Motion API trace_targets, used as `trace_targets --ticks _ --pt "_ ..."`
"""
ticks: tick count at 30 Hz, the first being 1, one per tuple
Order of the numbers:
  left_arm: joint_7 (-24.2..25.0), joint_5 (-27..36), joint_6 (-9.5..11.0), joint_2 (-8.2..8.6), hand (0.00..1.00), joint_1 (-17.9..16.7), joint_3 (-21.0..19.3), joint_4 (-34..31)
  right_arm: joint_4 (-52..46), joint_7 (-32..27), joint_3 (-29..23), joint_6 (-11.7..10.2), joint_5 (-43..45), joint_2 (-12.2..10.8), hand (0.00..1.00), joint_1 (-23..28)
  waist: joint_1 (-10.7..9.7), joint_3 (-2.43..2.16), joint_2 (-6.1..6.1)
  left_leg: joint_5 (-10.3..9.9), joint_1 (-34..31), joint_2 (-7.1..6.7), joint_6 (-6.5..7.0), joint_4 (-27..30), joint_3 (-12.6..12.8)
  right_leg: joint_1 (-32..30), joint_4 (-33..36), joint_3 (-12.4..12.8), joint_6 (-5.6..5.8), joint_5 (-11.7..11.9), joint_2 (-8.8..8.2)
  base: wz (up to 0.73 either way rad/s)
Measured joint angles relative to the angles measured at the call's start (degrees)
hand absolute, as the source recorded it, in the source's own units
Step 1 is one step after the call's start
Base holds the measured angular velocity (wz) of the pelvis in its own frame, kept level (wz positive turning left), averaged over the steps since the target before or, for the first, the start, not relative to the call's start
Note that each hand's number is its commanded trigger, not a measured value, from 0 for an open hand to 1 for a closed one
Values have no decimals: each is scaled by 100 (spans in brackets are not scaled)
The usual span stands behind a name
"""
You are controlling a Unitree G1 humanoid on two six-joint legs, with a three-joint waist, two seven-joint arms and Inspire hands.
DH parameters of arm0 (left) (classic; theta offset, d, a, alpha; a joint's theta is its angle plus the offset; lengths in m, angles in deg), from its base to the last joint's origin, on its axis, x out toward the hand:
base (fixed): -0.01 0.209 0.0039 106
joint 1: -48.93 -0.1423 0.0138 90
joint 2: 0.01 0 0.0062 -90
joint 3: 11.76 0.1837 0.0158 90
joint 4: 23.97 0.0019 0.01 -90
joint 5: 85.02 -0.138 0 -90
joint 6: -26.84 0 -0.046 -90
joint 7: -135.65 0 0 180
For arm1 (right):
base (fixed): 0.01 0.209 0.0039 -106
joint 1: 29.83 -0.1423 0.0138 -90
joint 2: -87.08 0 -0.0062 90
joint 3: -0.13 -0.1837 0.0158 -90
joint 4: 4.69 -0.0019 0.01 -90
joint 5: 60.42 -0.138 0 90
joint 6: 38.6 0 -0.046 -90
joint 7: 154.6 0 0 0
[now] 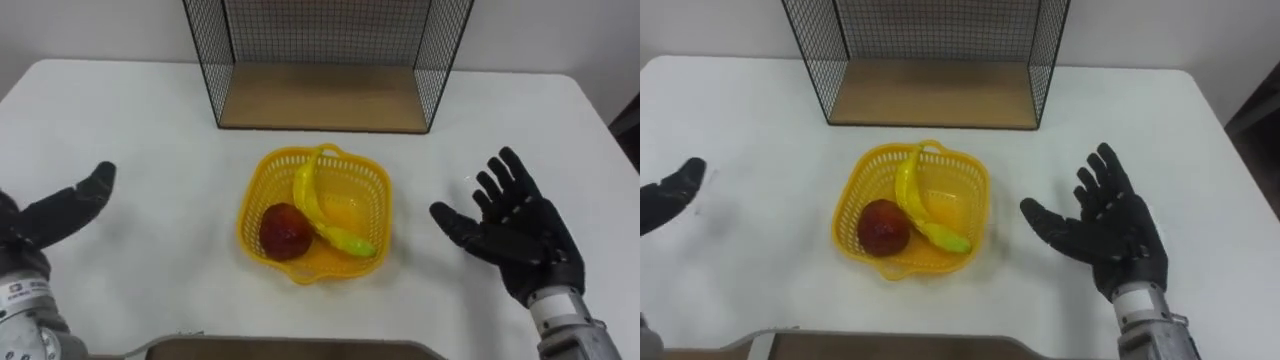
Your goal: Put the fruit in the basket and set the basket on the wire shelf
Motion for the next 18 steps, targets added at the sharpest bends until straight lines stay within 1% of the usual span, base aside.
trace_targets --ticks 3,5,6,8,9,10,11,12,13,15,16,18 --pt "390 398 -2 5 0 0 365 80 30 145 188 -1 -128 -118 0 -33 -22 14 17 0 0 3 0 -4 7 0 1 0 0 0 1 0" --pt "705 537 -3 5 0 8 531 214 82 276 346 0 -138 -122 0 -122 -85 45 34 1 1 6 1 -9 10 -7 2 3 0 0 3 0" --pt "785 537 -9 8 0 8 559 255 82 300 376 0 -150 -126 0 -132 -90 46 36 1 0 6 1 -9 14 -11 2 3 0 0 3 -4" --pt "959 535 -20 7 0 8 666 367 96 384 449 0 -201 -136 0 -136 -104 57 20 1 0 12 1 -10 24 -13 2 2 0 0 10 0" --pt "1077 534 -32 7 0 8 732 446 150 461 488 0 -255 -152 0 -149 -108 71 -3 1 0 16 1 -9 33 -15 2 4 0 0 13 0" --pt "1185 534 -90 7 0 7 783 501 251 525 524 1 -318 -175 0 -187 -114 84 -30 1 -8 18 1 -6 49 -28 7 10 0 0 15 -3" --pt "1230 534 -128 7 0 7 810 506 284 536 546 1 -331 -183 0 -195 -113 87 -43 1 -19 18 1 -4 56 -40 10 13 0 0 15 -4" --pt "1331 532 -146 10 0 7 866 522 314 577 581 8 -334 -192 0 -197 -112 70 -73 1 -58 16 1 7 61 -96 33 17 0 1 11 -3" --pt "1444 476 -150 20 0 7 893 537 322 603 612 8 -324 -205 0 -203 -112 73 -89 1 -58 16 1 7 63 -120 48 17 -4 3 9 -3" --pt "1557 388 -158 16 0 8 957 613 451 626 675 7 -324 -205 0 -268 -115 59 -114 1 -49 17 1 11 65 -117 65 19 -4 3 8 0" --pt "1627 358 -214 18 0 8 1012 625 549 621 694 9 -324 -206 0 -326 -118 50 -128 1 -43 18 1 12 66 -119 72 19 -4 3 8 0" --pt "1737 377 -236 15 0 8 1102 680 573 617 701 9 -345 -205 0 -358 -106 48 -136 1 -40 18 1 14 66 -114 75 17 -4 3 8 0"
